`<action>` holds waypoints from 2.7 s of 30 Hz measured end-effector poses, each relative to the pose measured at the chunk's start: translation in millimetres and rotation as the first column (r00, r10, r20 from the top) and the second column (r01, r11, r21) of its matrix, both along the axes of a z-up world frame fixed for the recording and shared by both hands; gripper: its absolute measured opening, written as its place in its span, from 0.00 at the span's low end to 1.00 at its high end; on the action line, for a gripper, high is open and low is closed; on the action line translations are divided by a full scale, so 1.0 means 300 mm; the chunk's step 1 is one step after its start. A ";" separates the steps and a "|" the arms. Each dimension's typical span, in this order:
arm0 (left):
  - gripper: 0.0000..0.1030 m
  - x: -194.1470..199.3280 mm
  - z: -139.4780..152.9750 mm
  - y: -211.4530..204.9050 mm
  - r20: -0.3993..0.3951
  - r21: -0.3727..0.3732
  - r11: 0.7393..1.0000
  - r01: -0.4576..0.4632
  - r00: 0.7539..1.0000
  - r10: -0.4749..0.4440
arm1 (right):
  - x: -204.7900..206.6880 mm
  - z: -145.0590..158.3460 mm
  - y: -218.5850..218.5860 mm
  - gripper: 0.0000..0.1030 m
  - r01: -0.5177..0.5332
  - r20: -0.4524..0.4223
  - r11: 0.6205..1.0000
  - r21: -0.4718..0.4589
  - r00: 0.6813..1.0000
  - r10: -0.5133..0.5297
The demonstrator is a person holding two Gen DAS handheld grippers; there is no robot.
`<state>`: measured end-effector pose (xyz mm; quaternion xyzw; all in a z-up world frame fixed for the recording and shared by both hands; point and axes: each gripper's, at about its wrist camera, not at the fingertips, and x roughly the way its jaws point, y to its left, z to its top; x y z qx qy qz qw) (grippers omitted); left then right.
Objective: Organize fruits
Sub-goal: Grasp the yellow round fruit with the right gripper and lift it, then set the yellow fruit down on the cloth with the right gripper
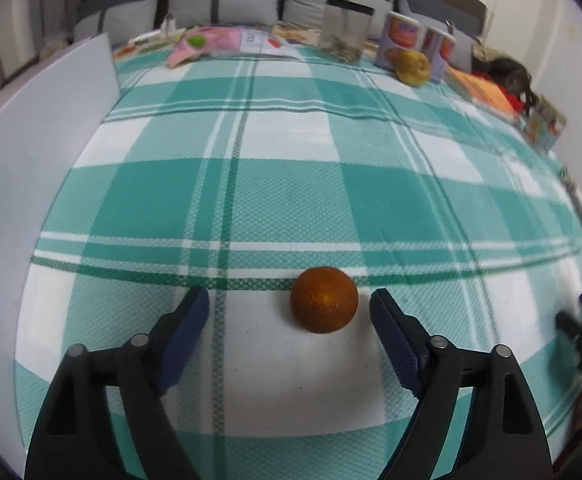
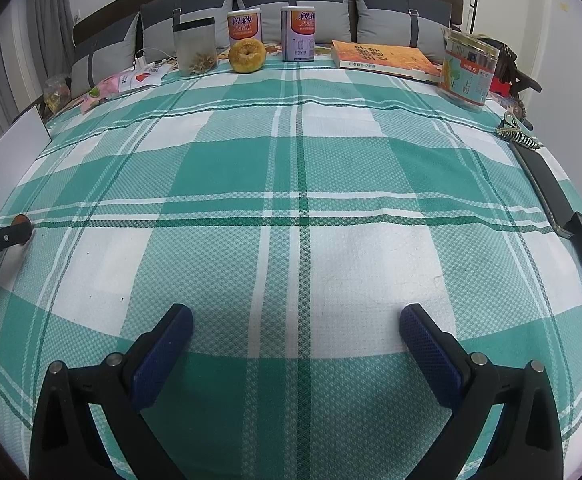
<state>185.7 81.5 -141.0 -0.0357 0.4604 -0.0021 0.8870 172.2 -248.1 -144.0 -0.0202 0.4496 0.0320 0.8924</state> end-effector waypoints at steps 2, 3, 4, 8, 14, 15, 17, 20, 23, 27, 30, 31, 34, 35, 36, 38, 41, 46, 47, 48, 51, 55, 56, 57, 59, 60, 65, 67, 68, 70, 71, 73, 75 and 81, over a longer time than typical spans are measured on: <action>0.90 -0.019 -0.012 -0.030 0.013 0.080 0.997 0.013 1.000 -0.015 | 0.000 0.000 -0.001 1.00 0.000 0.000 1.000 0.000 1.000 0.000; 0.92 -0.024 -0.014 -0.029 0.013 0.083 0.997 0.006 1.000 -0.007 | 0.000 0.001 -0.001 1.00 0.000 0.000 1.000 0.000 1.000 0.000; 0.93 -0.029 -0.016 -0.019 0.011 0.068 0.998 -0.009 1.000 0.009 | 0.000 0.001 -0.001 1.00 0.000 0.000 1.000 0.000 1.000 0.000; 0.95 -0.032 -0.018 -0.011 0.008 0.072 0.997 -0.020 1.000 0.020 | 0.001 0.001 -0.001 1.00 0.000 0.000 1.000 0.000 1.000 0.000; 0.95 -0.036 -0.018 -0.010 0.013 0.070 0.997 -0.017 1.000 0.016 | 0.001 -0.002 -0.002 1.00 0.003 -0.006 1.000 0.004 1.000 -0.003; 0.95 -0.036 -0.018 -0.011 0.013 0.070 0.997 -0.017 1.000 0.016 | 0.001 -0.002 -0.003 1.00 0.001 -0.009 1.000 0.004 1.000 -0.001; 0.95 -0.037 -0.018 -0.010 0.014 0.070 0.997 -0.017 1.000 0.016 | 0.015 0.003 -0.008 1.00 -0.027 -0.045 1.000 0.009 0.999 0.027; 0.96 -0.037 -0.018 -0.011 0.013 0.070 0.997 -0.017 1.000 0.016 | 0.109 0.040 -0.027 1.00 -0.081 -0.113 0.995 0.064 0.990 0.088; 0.96 -0.037 -0.018 -0.010 0.013 0.073 0.997 -0.018 1.000 0.017 | 0.285 0.118 -0.039 1.00 -0.063 -0.091 0.994 0.093 0.993 0.071; 0.96 -0.036 -0.017 -0.010 0.013 0.073 0.997 -0.017 1.000 0.016 | 0.648 0.201 0.030 1.00 -0.093 -0.071 0.980 0.174 0.992 0.107; 0.96 -0.036 -0.018 -0.010 0.013 0.073 0.997 -0.017 1.000 0.016 | 0.912 0.232 0.107 1.00 -0.078 -0.064 0.979 0.188 0.994 0.091; 0.96 -0.036 -0.018 -0.010 0.014 0.073 0.997 -0.017 1.000 0.016 | 0.984 0.238 0.133 1.00 -0.069 -0.063 0.977 0.203 0.995 0.083; 0.96 -0.036 -0.018 -0.010 0.013 0.073 0.997 -0.017 1.000 0.016 | 1.170 0.245 0.199 1.00 -0.038 -0.067 0.970 0.242 0.996 0.055; 0.96 -0.036 -0.018 -0.010 0.013 0.073 0.997 -0.017 1.000 0.016 | 1.215 0.243 0.219 1.00 -0.033 -0.063 0.970 0.242 0.997 0.050; 0.96 -0.036 -0.018 -0.010 0.013 0.073 0.997 -0.017 1.000 0.016 | 1.270 0.230 0.246 1.00 -0.029 -0.072 0.972 0.234 0.996 0.047; 0.96 -0.036 -0.017 -0.010 0.013 0.072 0.997 -0.017 1.000 0.016 | 1.342 0.203 0.285 0.99 -0.020 -0.103 0.977 0.212 0.994 0.043; 0.96 -0.036 -0.017 -0.010 0.013 0.073 0.997 -0.017 1.000 0.016 | 1.407 0.151 0.319 0.74 -0.011 -0.127 0.984 0.178 0.991 0.034; 0.96 -0.036 -0.015 -0.009 0.013 0.073 0.997 -0.017 1.000 0.016 | 1.355 0.151 0.295 0.62 -0.023 -0.149 0.977 0.214 0.987 0.056; 0.96 -0.036 -0.016 -0.009 0.013 0.073 0.997 -0.017 1.000 0.016 | 1.320 0.167 0.287 0.62 -0.039 -0.142 0.971 0.235 0.987 0.074; 0.96 -0.036 -0.015 -0.008 0.013 0.073 0.997 -0.017 1.000 0.016 | 1.273 0.188 0.281 0.62 -0.060 -0.131 0.965 0.256 0.987 0.096; 0.96 -0.036 -0.017 -0.009 0.013 0.073 0.997 -0.017 1.000 0.016 | 1.015 0.254 0.287 0.63 -0.194 -0.053 0.939 0.284 0.975 0.218; 0.96 -0.035 -0.016 -0.008 0.013 0.073 0.997 -0.017 1.000 0.016 | 0.693 0.177 0.312 0.63 -0.287 0.008 0.921 0.261 0.955 0.296; 0.96 -0.036 -0.016 -0.009 0.013 0.073 0.997 -0.017 1.000 0.016 | 0.633 0.144 0.321 0.63 -0.298 0.006 0.923 0.243 0.952 0.306; 0.96 -0.036 -0.016 -0.009 0.013 0.072 0.997 -0.016 1.000 0.016 | 0.569 0.111 0.322 0.63 -0.305 -0.001 0.926 0.222 0.950 0.313; 0.96 -0.035 -0.016 -0.010 0.013 0.073 0.997 -0.017 1.000 0.016 | 0.439 0.091 0.300 0.63 -0.307 0.046 0.928 0.212 0.952 0.304; 0.96 -0.036 -0.017 -0.010 0.013 0.073 0.997 -0.017 1.000 0.016 | 0.398 0.089 0.289 0.63 -0.297 0.045 0.930 0.216 0.955 0.295; 0.96 -0.036 -0.016 -0.009 0.013 0.073 0.997 -0.017 1.000 0.016 | 0.297 0.075 0.271 0.63 -0.281 -0.005 0.942 0.182 0.958 0.287; 0.96 -0.035 -0.017 -0.009 0.013 0.073 0.997 -0.017 1.000 0.016 | 0.289 0.078 0.280 0.63 -0.301 -0.020 0.943 0.143 0.952 0.307; 0.96 -0.035 -0.017 -0.009 0.012 0.072 0.997 -0.017 1.000 0.016 | 0.293 0.081 0.284 0.63 -0.301 -0.030 0.944 0.136 0.951 0.308; 0.97 -0.033 -0.016 -0.006 0.009 0.063 0.998 -0.014 1.000 0.013 | 0.316 0.083 0.280 0.64 -0.283 -0.057 0.948 0.145 0.954 0.293; 0.97 -0.030 -0.015 -0.002 0.002 0.054 0.998 -0.008 1.000 0.008 | 0.321 0.082 0.279 0.65 -0.269 -0.074 0.951 0.155 0.956 0.283; 0.97 -0.033 -0.003 0.008 -0.054 0.040 0.998 0.044 0.998 -0.042 | 0.321 0.106 0.270 0.72 -0.242 -0.100 0.953 0.182 0.960 0.263; 0.96 -0.063 0.012 0.037 -0.113 0.007 0.999 0.051 0.992 -0.050 | 0.276 0.155 0.250 0.87 -0.243 -0.073 0.949 0.200 0.962 0.262; 0.96 -0.230 0.022 0.108 -0.092 -0.093 0.996 -0.014 0.996 0.006 | 0.003 0.117 0.192 0.96 -0.190 -0.047 0.976 0.108 0.980 0.195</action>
